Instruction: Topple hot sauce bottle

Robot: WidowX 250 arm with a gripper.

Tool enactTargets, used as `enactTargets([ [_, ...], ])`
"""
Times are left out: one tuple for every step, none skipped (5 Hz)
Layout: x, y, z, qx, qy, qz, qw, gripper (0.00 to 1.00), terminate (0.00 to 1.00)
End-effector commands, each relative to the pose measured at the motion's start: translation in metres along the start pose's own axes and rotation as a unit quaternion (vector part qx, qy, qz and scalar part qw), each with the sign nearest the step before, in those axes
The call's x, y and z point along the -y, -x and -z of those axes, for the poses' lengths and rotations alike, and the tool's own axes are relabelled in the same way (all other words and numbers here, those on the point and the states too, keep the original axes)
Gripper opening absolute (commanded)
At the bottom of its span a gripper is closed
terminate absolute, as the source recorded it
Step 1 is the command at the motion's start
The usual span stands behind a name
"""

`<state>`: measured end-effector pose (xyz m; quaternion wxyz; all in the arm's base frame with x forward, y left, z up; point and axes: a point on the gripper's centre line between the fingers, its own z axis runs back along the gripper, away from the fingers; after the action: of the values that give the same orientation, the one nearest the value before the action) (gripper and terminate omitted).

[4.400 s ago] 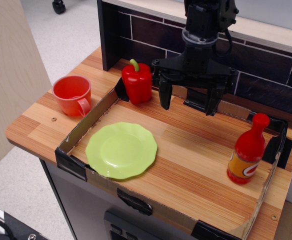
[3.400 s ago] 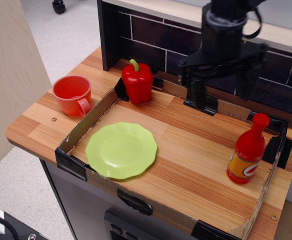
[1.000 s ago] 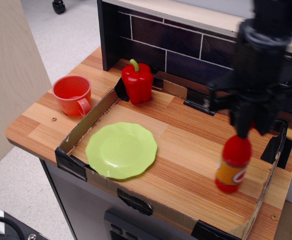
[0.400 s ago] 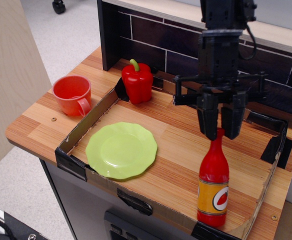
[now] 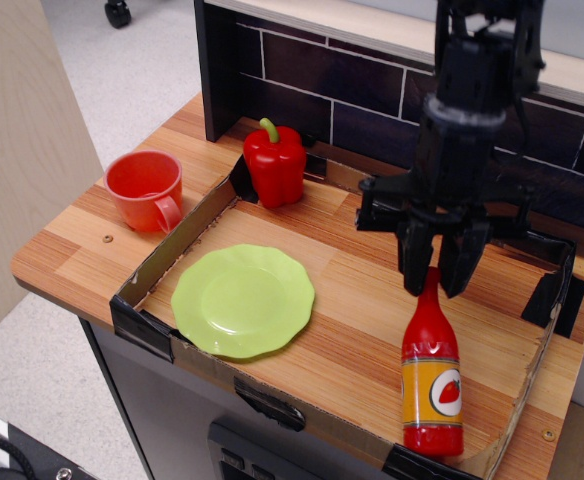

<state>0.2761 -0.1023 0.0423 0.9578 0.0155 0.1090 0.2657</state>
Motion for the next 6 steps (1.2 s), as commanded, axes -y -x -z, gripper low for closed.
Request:
enactTargets([
  [0.011,-0.031,0.004,0.138,0.022,0.005,0.9902,0.0,0.0],
  [0.01,-0.035,0.006,0.117,0.028,0.002,0.9928,0.0,0.0],
  [0.008,-0.034,0.007,0.107,0.029,0.002,0.9939,1.0,0.0],
  [0.005,-0.032,0.003,0.097,0.041,-0.009,0.9944,1.0,0.0],
  [-0.001,-0.029,-0.009,0.093,0.053,-0.009,0.9942,1.0,0.0],
  [-0.007,-0.026,-0.028,0.098,0.078,-0.007,0.9921,1.0,0.0],
])
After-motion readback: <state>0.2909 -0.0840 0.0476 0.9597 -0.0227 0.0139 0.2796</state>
